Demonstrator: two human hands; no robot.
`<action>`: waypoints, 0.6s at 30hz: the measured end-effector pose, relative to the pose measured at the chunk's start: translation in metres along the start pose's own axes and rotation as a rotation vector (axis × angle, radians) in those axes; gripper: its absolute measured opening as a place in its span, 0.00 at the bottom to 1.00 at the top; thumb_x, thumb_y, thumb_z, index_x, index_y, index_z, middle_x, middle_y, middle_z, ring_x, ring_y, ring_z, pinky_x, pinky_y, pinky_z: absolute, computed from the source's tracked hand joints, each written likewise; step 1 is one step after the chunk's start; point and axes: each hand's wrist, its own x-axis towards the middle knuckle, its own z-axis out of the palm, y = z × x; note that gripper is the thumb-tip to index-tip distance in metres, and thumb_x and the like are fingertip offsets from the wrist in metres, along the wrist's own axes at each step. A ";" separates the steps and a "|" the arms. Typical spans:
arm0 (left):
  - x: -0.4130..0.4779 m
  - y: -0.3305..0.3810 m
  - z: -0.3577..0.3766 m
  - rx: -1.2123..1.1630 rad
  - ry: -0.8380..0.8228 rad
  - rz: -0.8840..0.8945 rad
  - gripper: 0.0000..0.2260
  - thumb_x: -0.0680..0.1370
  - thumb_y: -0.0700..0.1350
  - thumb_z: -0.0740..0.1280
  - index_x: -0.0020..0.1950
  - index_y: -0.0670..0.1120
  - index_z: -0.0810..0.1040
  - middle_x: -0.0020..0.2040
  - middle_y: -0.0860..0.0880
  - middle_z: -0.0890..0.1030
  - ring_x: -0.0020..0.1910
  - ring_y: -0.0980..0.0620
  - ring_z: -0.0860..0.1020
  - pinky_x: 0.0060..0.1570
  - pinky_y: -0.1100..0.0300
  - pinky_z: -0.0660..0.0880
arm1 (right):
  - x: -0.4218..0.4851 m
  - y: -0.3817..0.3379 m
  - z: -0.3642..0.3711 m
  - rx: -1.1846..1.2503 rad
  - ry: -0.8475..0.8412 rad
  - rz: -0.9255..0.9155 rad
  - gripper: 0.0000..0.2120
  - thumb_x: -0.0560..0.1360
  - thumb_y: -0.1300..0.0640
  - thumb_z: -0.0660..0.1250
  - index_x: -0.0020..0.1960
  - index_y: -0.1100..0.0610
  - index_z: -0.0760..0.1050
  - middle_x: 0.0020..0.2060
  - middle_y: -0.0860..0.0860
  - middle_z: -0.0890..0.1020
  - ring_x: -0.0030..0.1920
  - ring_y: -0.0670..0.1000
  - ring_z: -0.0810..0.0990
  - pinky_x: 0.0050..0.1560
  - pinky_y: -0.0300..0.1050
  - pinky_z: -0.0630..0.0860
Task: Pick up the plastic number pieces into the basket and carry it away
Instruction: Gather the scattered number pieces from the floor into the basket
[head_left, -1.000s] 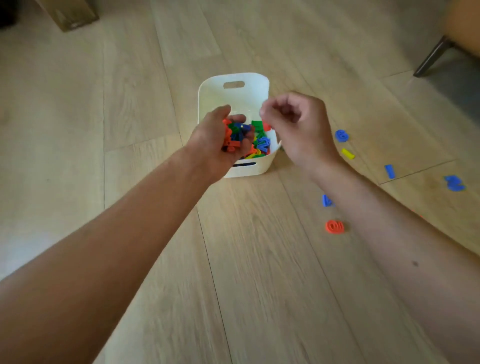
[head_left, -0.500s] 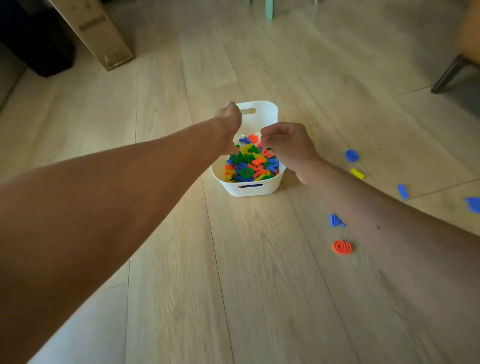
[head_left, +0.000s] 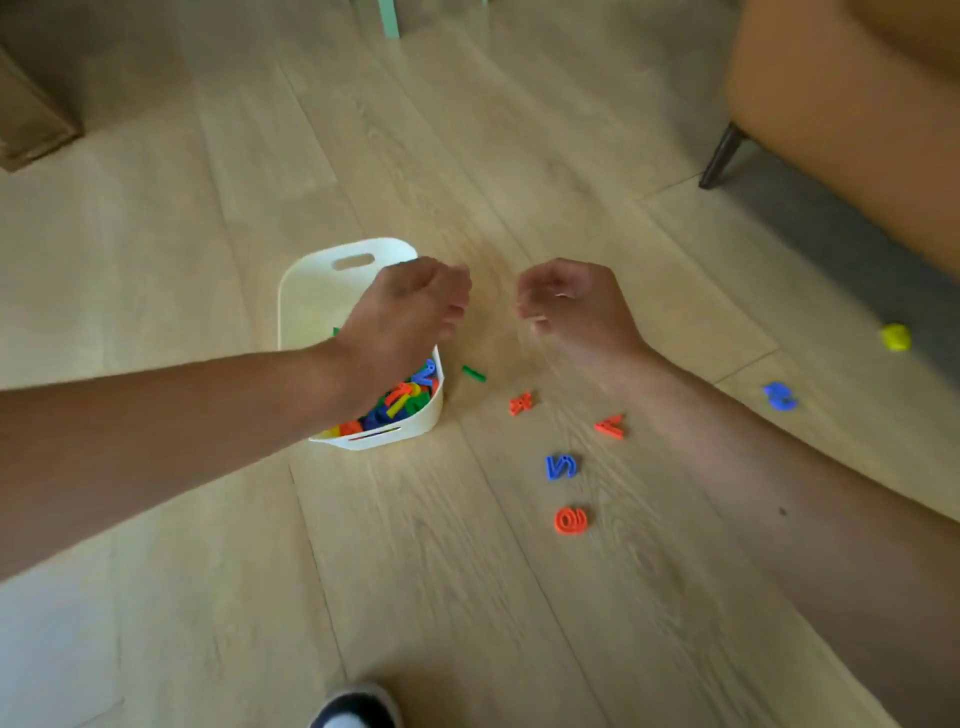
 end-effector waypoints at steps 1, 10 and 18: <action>-0.001 -0.007 0.011 -0.033 -0.036 -0.004 0.08 0.77 0.49 0.67 0.46 0.44 0.79 0.45 0.44 0.77 0.46 0.48 0.75 0.50 0.53 0.72 | 0.002 0.004 -0.013 -0.013 0.034 0.011 0.05 0.62 0.60 0.69 0.36 0.52 0.81 0.36 0.53 0.82 0.39 0.55 0.81 0.35 0.42 0.73; -0.009 -0.073 0.072 0.534 -0.095 0.153 0.22 0.76 0.52 0.62 0.67 0.42 0.73 0.65 0.42 0.74 0.65 0.44 0.72 0.62 0.60 0.62 | -0.004 0.008 -0.065 -0.590 -0.012 0.042 0.09 0.72 0.62 0.70 0.50 0.54 0.81 0.45 0.51 0.84 0.46 0.49 0.82 0.50 0.36 0.76; 0.030 -0.133 0.081 1.029 -0.114 0.104 0.32 0.78 0.56 0.63 0.76 0.44 0.54 0.77 0.38 0.52 0.77 0.33 0.51 0.73 0.42 0.57 | 0.031 0.065 -0.065 -1.120 -0.350 -0.089 0.29 0.72 0.60 0.69 0.73 0.55 0.69 0.73 0.51 0.69 0.73 0.52 0.67 0.73 0.47 0.64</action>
